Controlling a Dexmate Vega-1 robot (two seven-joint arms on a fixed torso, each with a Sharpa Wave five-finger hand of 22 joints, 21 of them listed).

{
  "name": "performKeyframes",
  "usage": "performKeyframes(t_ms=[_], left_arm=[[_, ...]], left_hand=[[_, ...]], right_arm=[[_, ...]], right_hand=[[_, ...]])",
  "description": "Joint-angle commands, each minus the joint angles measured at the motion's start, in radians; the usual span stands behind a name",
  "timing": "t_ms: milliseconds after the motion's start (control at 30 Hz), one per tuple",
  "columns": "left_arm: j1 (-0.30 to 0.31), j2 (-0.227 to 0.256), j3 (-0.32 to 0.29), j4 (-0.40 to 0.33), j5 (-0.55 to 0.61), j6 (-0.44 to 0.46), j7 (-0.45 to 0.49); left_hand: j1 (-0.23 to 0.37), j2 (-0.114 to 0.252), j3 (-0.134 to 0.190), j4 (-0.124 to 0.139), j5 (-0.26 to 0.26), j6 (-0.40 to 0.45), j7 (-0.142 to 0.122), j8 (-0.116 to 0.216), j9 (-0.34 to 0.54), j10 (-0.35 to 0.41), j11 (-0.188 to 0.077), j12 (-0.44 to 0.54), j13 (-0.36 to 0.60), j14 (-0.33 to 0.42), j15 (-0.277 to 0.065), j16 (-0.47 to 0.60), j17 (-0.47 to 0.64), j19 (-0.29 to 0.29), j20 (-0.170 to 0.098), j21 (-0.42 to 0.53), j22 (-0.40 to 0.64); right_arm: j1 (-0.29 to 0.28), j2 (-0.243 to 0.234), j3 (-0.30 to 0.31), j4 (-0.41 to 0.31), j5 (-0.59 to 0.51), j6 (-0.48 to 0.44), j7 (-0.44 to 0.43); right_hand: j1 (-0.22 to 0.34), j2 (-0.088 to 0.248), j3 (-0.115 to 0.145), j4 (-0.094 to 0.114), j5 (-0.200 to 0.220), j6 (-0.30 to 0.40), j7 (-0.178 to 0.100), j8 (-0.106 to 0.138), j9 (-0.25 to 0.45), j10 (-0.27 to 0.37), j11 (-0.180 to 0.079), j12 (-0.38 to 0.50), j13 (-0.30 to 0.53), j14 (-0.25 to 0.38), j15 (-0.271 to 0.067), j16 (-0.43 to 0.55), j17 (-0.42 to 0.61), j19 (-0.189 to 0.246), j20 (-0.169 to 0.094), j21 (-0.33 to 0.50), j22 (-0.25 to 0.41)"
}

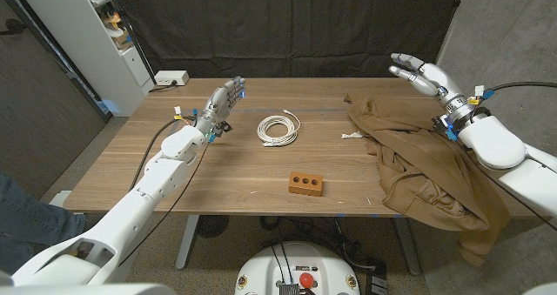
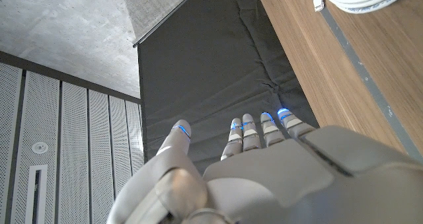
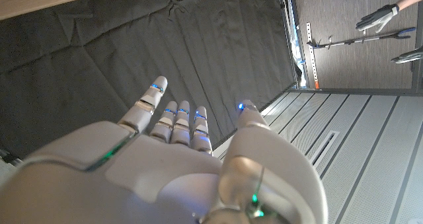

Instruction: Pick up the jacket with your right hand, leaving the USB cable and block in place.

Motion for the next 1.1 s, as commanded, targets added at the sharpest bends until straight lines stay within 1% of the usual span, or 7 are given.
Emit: performKeyframes(t_ms=[33, 400, 667, 767, 833, 900, 1100], left_arm=[[-0.014, -0.003, 0.003, 0.012, 0.002, -0.003, -0.006], [-0.019, -0.002, 0.007, 0.005, 0.008, 0.003, -0.005], [-0.016, 0.005, 0.006, 0.001, 0.010, 0.012, -0.002], [-0.018, 0.004, 0.006, 0.006, 0.008, 0.011, -0.005], [-0.021, 0.003, 0.008, 0.009, 0.009, 0.012, -0.008], [-0.021, 0.003, 0.010, 0.010, 0.010, 0.013, -0.008], [-0.016, 0.006, 0.007, 0.005, 0.010, 0.015, -0.003]], left_hand=[[0.009, 0.004, 0.004, -0.005, -0.001, 0.002, 0.003, 0.000, 0.004, 0.006, 0.003, 0.000, 0.002, -0.002, 0.006, -0.002, 0.003, -0.001, 0.005, 0.002, 0.006], [0.010, 0.004, 0.005, -0.006, -0.001, 0.002, 0.003, 0.000, 0.004, 0.007, 0.002, 0.000, 0.002, -0.002, 0.007, -0.002, 0.003, -0.001, 0.004, 0.002, 0.006], [0.011, 0.004, 0.005, -0.006, -0.002, 0.002, 0.004, 0.000, 0.004, 0.007, 0.002, 0.000, 0.002, -0.002, 0.007, -0.002, 0.003, -0.001, 0.004, 0.002, 0.006], [0.012, 0.004, 0.005, -0.007, -0.002, 0.002, 0.003, 0.000, 0.004, 0.007, 0.001, 0.000, 0.002, -0.002, 0.006, -0.003, 0.003, -0.001, 0.004, 0.002, 0.006], [0.012, 0.004, 0.005, -0.007, -0.002, 0.003, 0.003, 0.000, 0.004, 0.006, 0.002, 0.000, 0.002, -0.002, 0.006, -0.002, 0.003, -0.001, 0.004, 0.002, 0.006], [0.012, 0.004, 0.005, -0.007, -0.002, 0.003, 0.003, 0.000, 0.004, 0.007, 0.002, 0.000, 0.002, -0.002, 0.006, -0.002, 0.003, -0.002, 0.005, 0.002, 0.006], [0.013, 0.004, 0.006, -0.007, -0.002, 0.003, 0.003, -0.001, 0.004, 0.007, 0.002, -0.001, 0.002, -0.002, 0.006, -0.002, 0.003, -0.002, 0.005, 0.002, 0.006]], right_arm=[[-0.031, -0.018, 0.031, -0.024, -0.050, -0.032, -0.010], [-0.067, -0.029, 0.070, -0.047, -0.088, -0.065, -0.009], [-0.072, -0.035, 0.071, -0.048, -0.105, -0.081, 0.003], [-0.068, -0.028, 0.063, -0.041, -0.121, -0.072, -0.010], [-0.065, -0.013, 0.058, -0.029, -0.139, -0.049, -0.036], [-0.066, -0.011, 0.057, -0.023, -0.151, -0.036, -0.045], [-0.082, -0.003, 0.064, -0.018, -0.188, -0.017, -0.075]], right_hand=[[0.001, -0.014, -0.003, 0.000, -0.001, 0.000, -0.011, 0.002, 0.002, 0.000, -0.001, -0.005, 0.000, -0.003, 0.004, -0.002, 0.000, -0.006, -0.002, 0.000, 0.005], [-0.001, -0.019, -0.007, -0.001, 0.000, -0.002, -0.015, 0.001, 0.002, -0.004, -0.004, -0.006, 0.000, -0.007, 0.002, -0.004, -0.002, -0.014, 0.004, -0.002, 0.005], [-0.001, -0.021, -0.008, -0.002, 0.000, -0.004, -0.016, 0.001, 0.002, -0.005, -0.005, -0.006, 0.000, -0.009, 0.003, -0.004, -0.004, -0.016, 0.004, -0.002, 0.005], [-0.001, -0.020, -0.009, -0.002, 0.000, -0.004, -0.017, 0.001, 0.002, -0.004, -0.005, -0.006, 0.000, -0.009, 0.003, -0.004, -0.005, -0.016, 0.004, -0.001, 0.005], [0.000, -0.020, -0.009, -0.003, 0.001, 0.002, -0.019, 0.003, 0.002, 0.002, -0.007, -0.003, 0.000, -0.007, 0.001, -0.003, -0.006, -0.016, 0.004, -0.001, 0.005], [0.001, -0.020, -0.009, -0.004, 0.002, 0.008, -0.022, 0.006, 0.002, 0.007, -0.007, -0.001, 0.000, -0.004, -0.002, -0.002, -0.007, -0.014, 0.002, 0.000, 0.005], [0.002, -0.019, -0.009, -0.004, 0.003, 0.014, -0.027, 0.008, 0.002, 0.015, -0.007, 0.002, 0.000, 0.000, -0.010, 0.000, -0.008, -0.011, -0.004, 0.002, 0.005]])
